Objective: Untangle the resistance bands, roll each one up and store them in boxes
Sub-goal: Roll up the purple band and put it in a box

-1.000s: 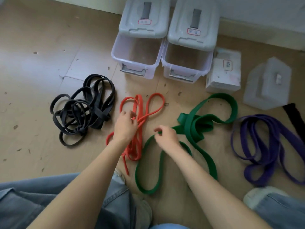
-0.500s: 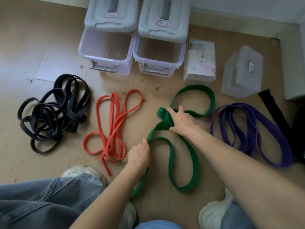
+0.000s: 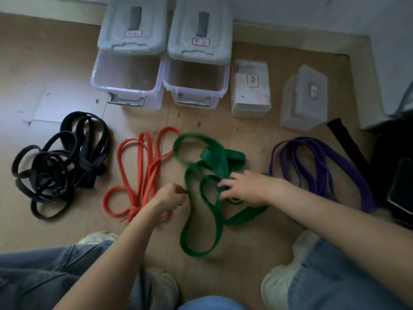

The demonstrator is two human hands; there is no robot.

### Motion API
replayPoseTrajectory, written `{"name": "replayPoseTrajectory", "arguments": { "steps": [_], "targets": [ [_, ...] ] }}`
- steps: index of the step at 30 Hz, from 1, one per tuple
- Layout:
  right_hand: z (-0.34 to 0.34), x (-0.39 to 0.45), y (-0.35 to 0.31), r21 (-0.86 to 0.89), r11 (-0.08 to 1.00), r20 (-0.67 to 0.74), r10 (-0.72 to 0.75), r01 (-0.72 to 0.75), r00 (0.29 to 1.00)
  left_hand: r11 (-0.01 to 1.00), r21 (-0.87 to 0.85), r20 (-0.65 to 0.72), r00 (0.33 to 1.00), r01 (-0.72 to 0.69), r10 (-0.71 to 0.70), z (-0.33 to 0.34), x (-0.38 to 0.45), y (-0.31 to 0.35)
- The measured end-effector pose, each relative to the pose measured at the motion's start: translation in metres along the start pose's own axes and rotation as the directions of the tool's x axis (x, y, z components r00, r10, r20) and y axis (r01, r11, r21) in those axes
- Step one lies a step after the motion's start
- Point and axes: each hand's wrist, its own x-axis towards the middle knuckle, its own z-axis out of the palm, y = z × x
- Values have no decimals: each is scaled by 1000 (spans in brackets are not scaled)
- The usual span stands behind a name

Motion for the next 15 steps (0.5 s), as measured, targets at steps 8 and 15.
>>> {"name": "replayPoseTrajectory", "arguments": {
  "steps": [8,15],
  "targets": [
    [46,-9,-7,132,988,-333,115,-74,936,615,703,-138,779,-358,611,-1,6,22],
    [78,-10,10,334,819,74,471,-467,879,6,959,243,838,-282,488,-24,42,44]
  ]
}}
